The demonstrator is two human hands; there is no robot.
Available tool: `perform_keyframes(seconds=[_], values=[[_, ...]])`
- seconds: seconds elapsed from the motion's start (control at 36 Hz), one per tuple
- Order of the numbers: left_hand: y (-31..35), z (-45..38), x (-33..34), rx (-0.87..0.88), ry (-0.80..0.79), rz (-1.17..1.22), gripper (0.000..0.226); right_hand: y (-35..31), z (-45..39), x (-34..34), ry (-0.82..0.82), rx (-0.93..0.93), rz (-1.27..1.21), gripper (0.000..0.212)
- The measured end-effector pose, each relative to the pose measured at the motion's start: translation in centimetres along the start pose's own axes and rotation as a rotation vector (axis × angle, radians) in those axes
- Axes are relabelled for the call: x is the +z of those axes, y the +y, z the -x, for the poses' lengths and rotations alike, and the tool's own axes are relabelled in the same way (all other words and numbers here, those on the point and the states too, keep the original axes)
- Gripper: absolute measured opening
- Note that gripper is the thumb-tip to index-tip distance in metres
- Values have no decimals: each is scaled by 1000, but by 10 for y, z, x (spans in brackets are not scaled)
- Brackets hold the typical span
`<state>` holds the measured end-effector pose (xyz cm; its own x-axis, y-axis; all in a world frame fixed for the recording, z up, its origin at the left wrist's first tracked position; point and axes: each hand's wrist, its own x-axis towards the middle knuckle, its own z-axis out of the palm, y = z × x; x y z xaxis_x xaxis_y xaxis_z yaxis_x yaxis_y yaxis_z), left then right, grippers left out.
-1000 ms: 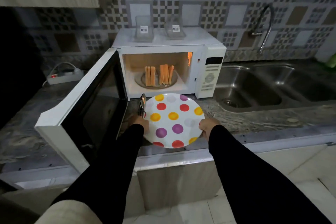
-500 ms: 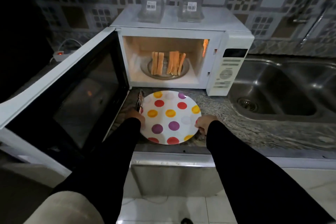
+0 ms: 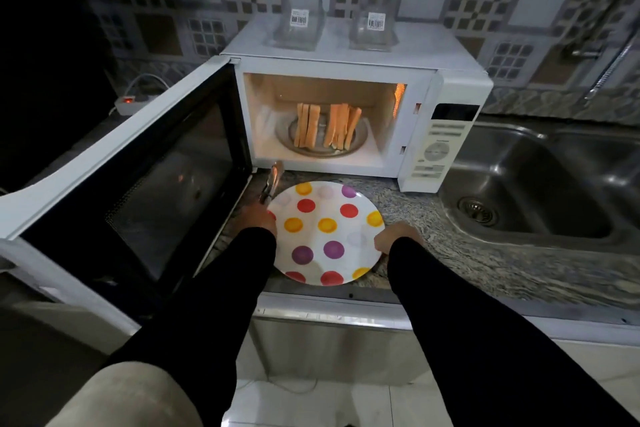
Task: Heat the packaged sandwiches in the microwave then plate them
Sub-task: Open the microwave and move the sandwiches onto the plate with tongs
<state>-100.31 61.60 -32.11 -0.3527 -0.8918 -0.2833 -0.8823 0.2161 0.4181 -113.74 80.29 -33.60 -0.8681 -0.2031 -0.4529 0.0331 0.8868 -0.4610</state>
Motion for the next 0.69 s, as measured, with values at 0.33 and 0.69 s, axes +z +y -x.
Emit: perform_keyframes(seconds=[0.33,0.69], values=[[58,21,-29,238,-290,846,29,-83,61,-16,-618,-423,-381,31],[74,15,-41,237,-418,1109,39,-89,67,-18,-643,-467,-547,18]])
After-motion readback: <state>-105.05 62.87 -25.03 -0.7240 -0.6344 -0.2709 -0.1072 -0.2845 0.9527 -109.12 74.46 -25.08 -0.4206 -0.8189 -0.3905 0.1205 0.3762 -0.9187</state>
